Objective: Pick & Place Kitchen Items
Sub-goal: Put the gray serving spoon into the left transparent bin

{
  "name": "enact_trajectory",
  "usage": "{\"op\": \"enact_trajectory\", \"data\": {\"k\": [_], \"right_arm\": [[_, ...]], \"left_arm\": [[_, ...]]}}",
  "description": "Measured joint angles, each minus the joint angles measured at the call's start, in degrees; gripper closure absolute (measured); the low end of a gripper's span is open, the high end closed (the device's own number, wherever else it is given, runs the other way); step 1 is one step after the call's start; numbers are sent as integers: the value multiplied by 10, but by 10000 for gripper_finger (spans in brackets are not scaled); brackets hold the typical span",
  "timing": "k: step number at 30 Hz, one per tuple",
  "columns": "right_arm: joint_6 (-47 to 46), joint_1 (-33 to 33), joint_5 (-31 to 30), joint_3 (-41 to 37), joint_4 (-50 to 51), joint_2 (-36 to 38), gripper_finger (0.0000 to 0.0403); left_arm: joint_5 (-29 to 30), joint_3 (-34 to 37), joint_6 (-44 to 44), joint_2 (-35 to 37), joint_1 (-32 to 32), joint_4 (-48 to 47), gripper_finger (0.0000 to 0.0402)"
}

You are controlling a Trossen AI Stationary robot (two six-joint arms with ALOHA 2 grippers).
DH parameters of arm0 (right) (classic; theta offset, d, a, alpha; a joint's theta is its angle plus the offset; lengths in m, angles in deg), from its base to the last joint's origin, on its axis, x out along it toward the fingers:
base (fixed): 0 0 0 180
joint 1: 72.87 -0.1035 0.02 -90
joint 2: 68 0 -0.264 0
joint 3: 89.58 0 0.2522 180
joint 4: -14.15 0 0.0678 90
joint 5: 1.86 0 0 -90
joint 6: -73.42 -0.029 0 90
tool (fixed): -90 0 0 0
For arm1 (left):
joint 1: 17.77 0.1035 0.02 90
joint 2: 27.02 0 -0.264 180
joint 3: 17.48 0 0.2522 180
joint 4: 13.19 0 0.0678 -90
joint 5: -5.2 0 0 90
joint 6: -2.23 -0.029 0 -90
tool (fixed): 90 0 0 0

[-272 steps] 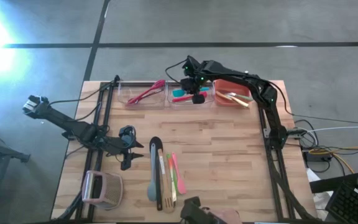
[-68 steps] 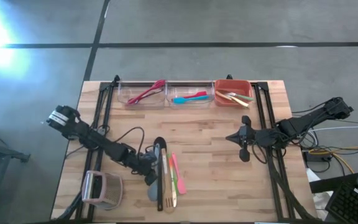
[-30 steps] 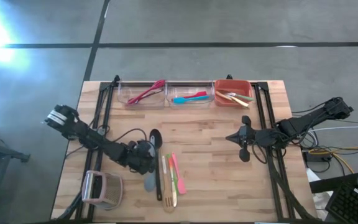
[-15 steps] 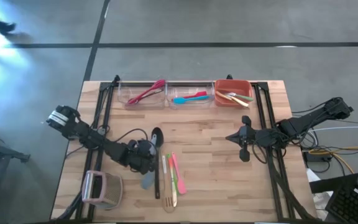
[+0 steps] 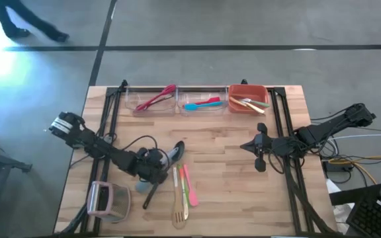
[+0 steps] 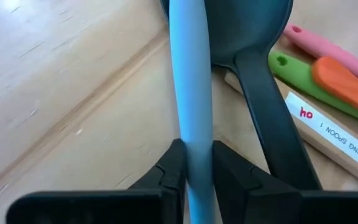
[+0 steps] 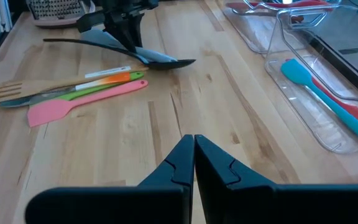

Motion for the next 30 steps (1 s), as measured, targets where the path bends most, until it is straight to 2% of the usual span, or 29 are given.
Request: {"op": "enact_trajectory", "data": {"k": [8,19,30], "right_arm": [[0,0,0,0,0,0,394],[0,0,0,0,0,0,394],[0,0,0,0,0,0,394]], "left_arm": [[-12,-32,-79,10,-1,-6,346],[-23,-71,-140,21,2,0,346],[-50,-79,-207,26,24,-2,346]]}}
